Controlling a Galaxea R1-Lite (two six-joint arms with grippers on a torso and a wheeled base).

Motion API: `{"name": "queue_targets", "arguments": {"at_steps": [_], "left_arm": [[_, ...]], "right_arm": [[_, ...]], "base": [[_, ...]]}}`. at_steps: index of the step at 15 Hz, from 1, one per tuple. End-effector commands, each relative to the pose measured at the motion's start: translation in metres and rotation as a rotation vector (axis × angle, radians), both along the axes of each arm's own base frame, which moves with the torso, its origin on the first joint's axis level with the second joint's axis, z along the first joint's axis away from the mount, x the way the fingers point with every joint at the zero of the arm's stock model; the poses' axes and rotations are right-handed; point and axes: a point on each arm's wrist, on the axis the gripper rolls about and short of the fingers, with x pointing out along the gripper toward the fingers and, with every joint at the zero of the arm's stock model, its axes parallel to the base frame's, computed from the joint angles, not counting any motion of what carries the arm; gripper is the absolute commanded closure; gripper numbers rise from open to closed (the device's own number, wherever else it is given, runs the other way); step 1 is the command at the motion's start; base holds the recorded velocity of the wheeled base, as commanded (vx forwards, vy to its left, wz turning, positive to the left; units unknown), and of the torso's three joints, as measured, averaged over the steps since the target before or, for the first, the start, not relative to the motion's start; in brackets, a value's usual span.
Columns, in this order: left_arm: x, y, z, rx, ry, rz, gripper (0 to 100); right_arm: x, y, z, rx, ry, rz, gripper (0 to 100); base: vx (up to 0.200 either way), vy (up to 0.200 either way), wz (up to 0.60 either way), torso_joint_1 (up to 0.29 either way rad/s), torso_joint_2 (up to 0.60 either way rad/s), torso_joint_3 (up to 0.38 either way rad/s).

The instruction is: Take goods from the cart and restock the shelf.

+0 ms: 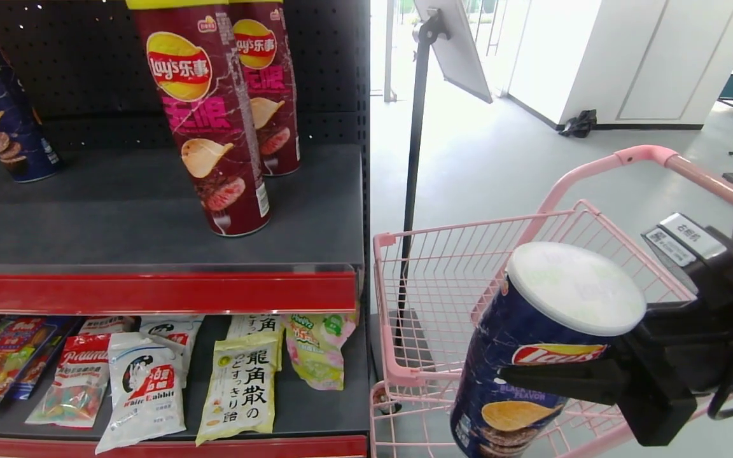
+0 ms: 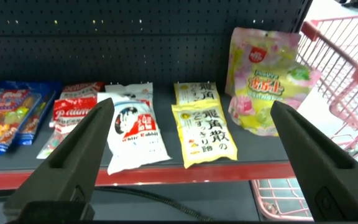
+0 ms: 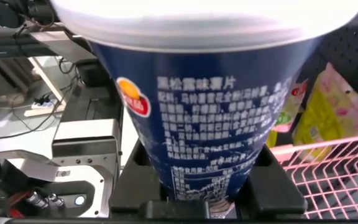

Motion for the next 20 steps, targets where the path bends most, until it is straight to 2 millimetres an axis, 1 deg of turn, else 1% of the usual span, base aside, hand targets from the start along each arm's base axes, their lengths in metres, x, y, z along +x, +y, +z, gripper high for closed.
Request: {"name": "queue_targets", "arguments": {"at_steps": [1, 7, 13, 16, 18, 20], "left_arm": [[0.0, 0.0, 0.0, -0.001, 0.001, 0.0, 0], [0.0, 0.0, 0.0, -0.001, 0.001, 0.0, 0], [0.0, 0.0, 0.0, -0.001, 0.001, 0.0, 0], [0.0, 0.0, 0.0, -0.001, 0.001, 0.0, 0], [0.0, 0.0, 0.0, -0.001, 0.001, 0.0, 0], [0.0, 0.0, 0.0, -0.001, 0.001, 0.0, 0]], "right_arm": [[0.001, 0.001, -0.001, -0.002, 0.004, 0.002, 100], [0.001, 0.0, 0.0, 0.001, -0.001, -0.001, 100], [0.0, -0.001, 0.001, 0.0, -0.007, -0.018, 100], [-0.001, -0.002, -0.001, -0.006, -0.01, -0.043, 100], [0.001, -0.008, 0.001, -0.003, -0.02, -0.072, 100], [0.0, -0.014, -0.003, -0.011, -0.015, -0.094, 100]], "base": [[0.0, 0.0, 0.0, 0.183, -0.48, -0.31], [0.0, 0.0, 0.0, 0.205, -0.53, -0.321], [0.0, 0.0, 0.0, 0.249, -0.58, -0.334], [0.0, 0.0, 0.0, 0.044, -0.12, -0.057], [0.0, 0.0, 0.0, 0.0, 0.0, 0.0], [0.0, 0.0, 0.0, 0.0, 0.0, 0.0]]}}
